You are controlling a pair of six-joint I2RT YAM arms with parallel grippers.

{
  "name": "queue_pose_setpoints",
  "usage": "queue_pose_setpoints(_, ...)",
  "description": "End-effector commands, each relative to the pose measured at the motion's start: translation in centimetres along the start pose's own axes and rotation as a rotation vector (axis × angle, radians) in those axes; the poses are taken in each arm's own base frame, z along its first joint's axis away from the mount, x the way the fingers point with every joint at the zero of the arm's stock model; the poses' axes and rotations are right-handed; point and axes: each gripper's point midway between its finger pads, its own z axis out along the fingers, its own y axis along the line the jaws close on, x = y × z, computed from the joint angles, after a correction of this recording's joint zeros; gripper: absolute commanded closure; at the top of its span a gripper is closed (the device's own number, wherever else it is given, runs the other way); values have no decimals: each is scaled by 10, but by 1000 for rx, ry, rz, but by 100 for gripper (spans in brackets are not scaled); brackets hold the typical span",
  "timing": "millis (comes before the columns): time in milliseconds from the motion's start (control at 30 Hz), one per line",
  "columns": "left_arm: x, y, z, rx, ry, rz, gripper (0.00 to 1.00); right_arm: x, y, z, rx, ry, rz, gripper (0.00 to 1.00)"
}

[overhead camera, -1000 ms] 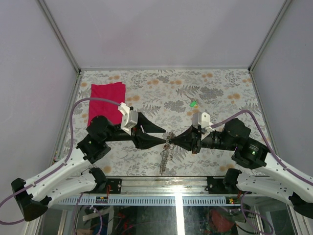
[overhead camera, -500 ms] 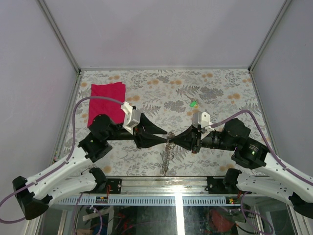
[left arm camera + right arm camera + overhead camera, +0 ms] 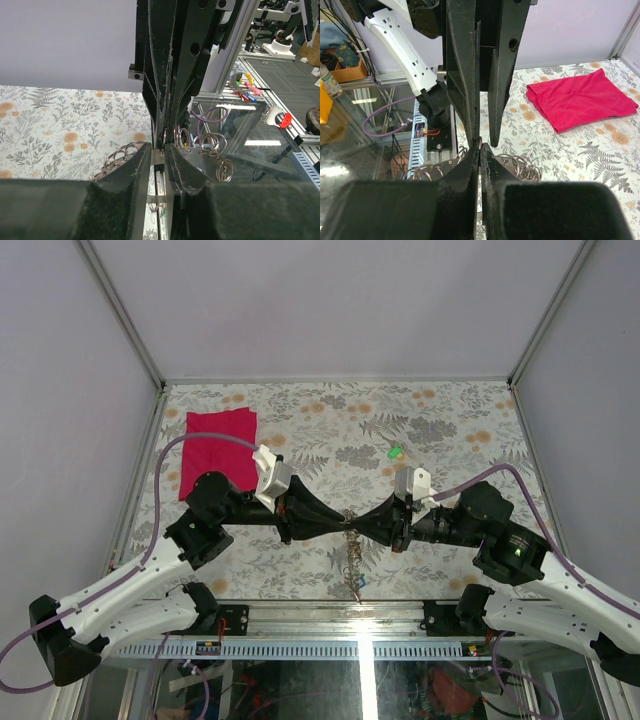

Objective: Put the keys on the keyring

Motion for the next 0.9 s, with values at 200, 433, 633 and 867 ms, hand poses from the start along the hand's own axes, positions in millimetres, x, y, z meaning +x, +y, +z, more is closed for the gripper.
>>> queue_pose_setpoints(200,-23,-5,4,15,-61,54,100,-37,9,7,-60,-129,-39,100)
queue_pose_setpoints(433,-31,-1,-4,-51,-106,102,100,-39,8,-2,-37,-119,-51,95)
queue_pose_setpoints(633,-36,-6,-8,-46,-122,127,100,-39,10,-10,-24,-103,-57,82)
queue_pose_setpoints(867,-39,-10,-9,-35,-124,143,100,-36,10,-13,-17,-83,-50,77)
